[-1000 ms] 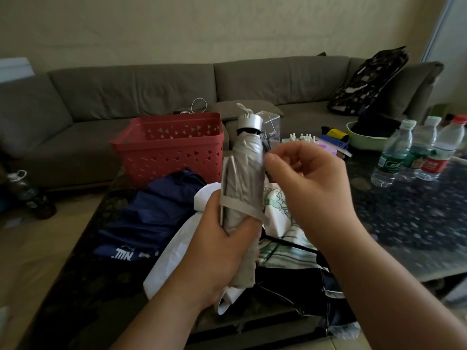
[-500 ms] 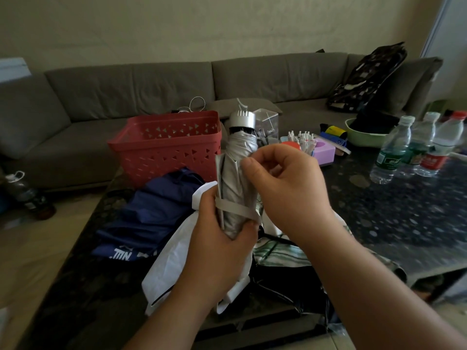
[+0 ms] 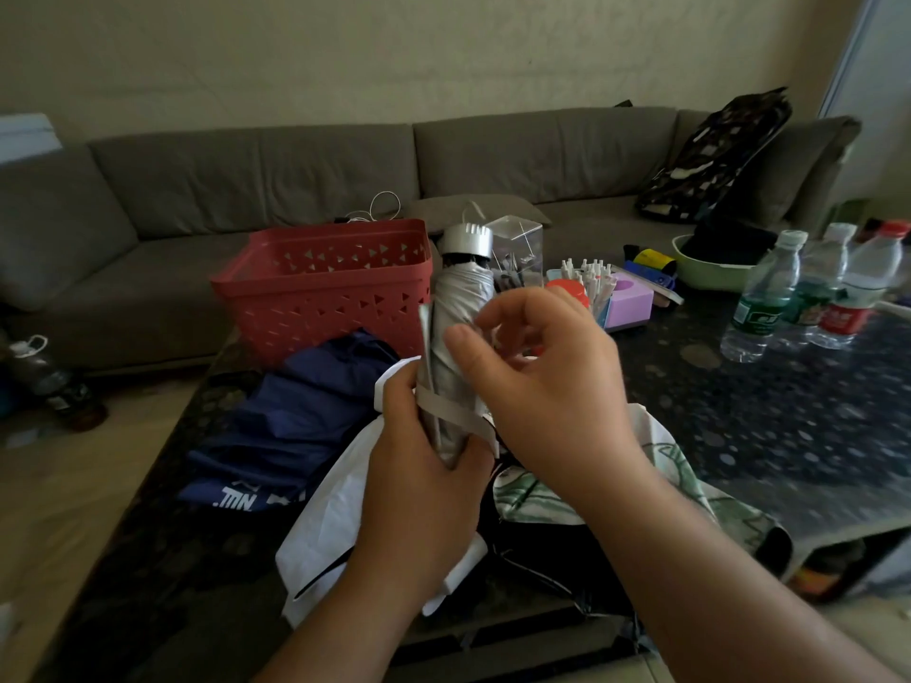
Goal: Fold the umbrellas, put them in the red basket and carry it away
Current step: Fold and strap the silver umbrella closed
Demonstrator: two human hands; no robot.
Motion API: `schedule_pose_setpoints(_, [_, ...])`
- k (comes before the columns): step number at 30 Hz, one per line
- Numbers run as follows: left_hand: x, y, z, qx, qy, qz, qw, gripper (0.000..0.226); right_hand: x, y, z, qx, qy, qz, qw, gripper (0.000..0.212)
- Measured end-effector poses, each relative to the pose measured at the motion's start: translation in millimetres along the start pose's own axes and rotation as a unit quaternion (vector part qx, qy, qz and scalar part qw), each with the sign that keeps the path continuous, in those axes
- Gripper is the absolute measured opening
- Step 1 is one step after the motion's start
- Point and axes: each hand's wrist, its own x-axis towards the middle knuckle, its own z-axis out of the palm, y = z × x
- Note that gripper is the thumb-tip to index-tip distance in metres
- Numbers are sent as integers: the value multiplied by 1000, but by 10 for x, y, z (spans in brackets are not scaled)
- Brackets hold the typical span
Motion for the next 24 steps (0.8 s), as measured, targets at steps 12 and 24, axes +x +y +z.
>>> schedule_pose_setpoints(12, [-25,-95,-3,84,28,14,996,59,0,-5,137,275,-11,219,936,19])
schedule_pose_setpoints(24, [-57,-171,27,339,31,81,937,81,70,83,107,120,-34,169,978,89])
